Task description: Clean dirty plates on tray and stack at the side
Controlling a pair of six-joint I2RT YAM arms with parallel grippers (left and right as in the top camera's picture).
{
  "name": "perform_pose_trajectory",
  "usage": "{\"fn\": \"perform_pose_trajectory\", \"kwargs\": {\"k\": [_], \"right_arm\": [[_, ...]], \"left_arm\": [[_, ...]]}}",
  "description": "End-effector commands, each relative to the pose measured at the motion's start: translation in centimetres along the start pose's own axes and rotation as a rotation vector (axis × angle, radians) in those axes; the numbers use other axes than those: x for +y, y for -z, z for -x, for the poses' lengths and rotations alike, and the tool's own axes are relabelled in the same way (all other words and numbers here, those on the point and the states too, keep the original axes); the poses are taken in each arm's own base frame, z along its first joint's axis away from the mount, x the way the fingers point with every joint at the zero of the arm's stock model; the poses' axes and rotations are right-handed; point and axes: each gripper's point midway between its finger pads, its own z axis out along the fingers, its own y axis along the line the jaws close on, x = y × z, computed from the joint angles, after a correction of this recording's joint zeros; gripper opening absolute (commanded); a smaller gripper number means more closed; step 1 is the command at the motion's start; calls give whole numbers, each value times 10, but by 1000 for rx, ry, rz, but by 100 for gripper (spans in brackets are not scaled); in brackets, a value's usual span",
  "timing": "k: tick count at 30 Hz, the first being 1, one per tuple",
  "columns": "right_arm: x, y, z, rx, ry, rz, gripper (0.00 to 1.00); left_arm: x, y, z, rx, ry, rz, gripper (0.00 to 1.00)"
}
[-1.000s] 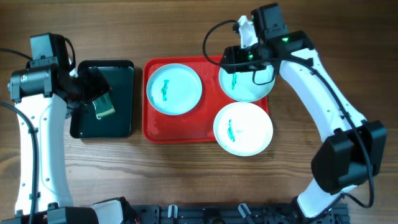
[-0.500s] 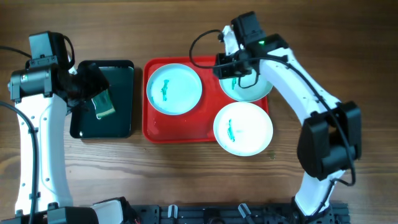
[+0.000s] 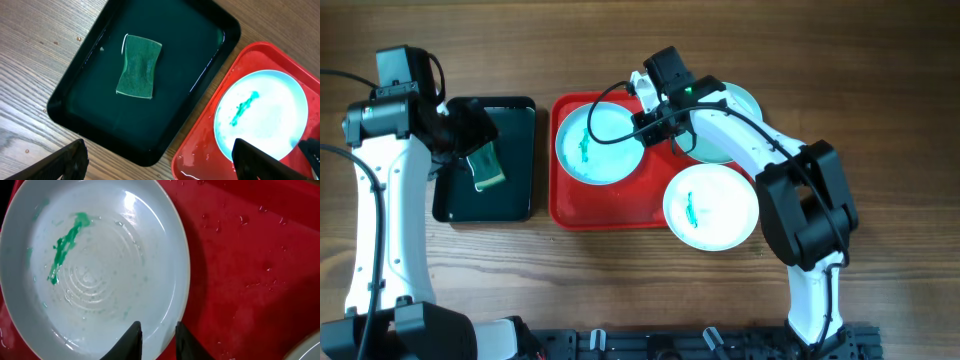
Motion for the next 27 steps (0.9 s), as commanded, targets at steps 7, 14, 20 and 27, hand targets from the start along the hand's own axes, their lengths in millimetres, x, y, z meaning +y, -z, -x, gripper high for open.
{"fn": "perform_pose_trajectory", "kwargs": {"k": [7, 14, 20, 27], "right_arm": [[-27, -23, 0, 7, -72, -121, 19], [-29, -29, -4, 13, -119, -125, 20], [-34, -28, -12, 44, -126, -154, 4], [-34, -27, -15, 55, -126, -159, 4]], "left_arm": [[3, -6, 3, -7, 12, 17, 88], [3, -6, 3, -5, 13, 18, 86], [6, -21, -5, 13, 21, 25, 80], [16, -59, -16, 32, 73, 60, 73]]}}
